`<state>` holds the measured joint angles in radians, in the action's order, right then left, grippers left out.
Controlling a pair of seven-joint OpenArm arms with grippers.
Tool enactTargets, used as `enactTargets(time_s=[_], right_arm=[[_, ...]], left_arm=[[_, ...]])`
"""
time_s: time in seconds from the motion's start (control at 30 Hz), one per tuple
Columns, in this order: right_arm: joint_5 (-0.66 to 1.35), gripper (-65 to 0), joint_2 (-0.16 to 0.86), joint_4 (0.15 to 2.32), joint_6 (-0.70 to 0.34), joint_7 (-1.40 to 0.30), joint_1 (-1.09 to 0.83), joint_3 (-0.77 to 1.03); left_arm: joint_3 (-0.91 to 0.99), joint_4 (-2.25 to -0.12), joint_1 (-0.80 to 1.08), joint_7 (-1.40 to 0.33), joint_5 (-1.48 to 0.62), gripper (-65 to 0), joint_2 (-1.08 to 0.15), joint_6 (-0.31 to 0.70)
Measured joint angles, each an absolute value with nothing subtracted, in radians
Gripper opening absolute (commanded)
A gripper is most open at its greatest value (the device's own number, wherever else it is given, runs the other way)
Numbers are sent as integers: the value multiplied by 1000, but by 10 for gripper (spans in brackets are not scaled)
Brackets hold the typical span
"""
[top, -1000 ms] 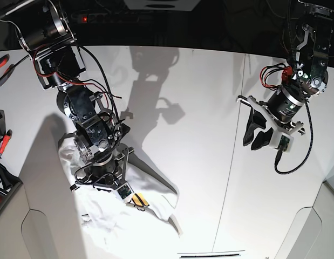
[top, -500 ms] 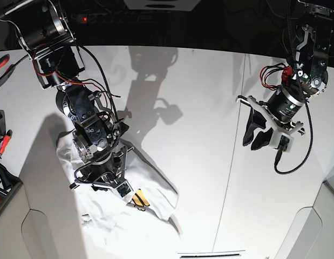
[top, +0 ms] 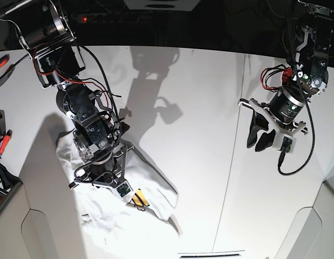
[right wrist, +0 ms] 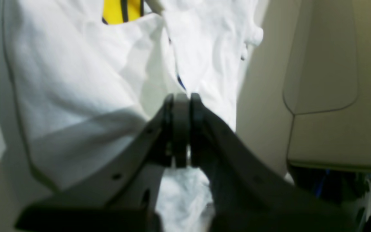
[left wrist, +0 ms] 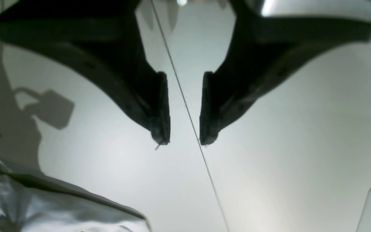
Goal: Layout the t-shirt on the table in an organized manner, then fold the t-shirt properly
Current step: 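Lift the pinched shirt with the right gripper and drag it aside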
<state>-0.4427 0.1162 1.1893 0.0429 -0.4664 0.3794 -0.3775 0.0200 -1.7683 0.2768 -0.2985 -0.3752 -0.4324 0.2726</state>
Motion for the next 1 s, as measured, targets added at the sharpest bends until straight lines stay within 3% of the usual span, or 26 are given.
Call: enactTargets(time_s=[0.1,0.43,0.7,0.73,0.77,0.8,0.93,1.0], right_arm=[[-435,-650,119,1338,35,-520,320,-377],[-139,-650,117,1961,-171,-722,-10,-378],[140,-650,149,2206,-363,-789,-293,-377],[157,-565,155,2210,-379,-790,-318,-377],[171,-440,162,2211,-399,-791,-337,-377],[187,-369,169,2211,-419,-794,-356,-376],[197,-359,171,2213,-440,-789,-393,-375],[129,-360,171,2239,-388,-750,-382,-375]], left_arm=[[20,-1768,276,-299,-375,-452,-432,273],[20,-1768,239,-299,-369,-452,-432,273],[20,-1768,232,-300,-364,-452,-437,273],[20,-1768,228,-300,-363,-452,-438,274],[20,-1768,223,-300,-362,-452,-438,273],[20,-1768,220,-299,-358,-452,-438,273],[20,-1768,218,-299,-342,-452,-438,274],[20,-1768,215,-300,-341,-452,-440,274]])
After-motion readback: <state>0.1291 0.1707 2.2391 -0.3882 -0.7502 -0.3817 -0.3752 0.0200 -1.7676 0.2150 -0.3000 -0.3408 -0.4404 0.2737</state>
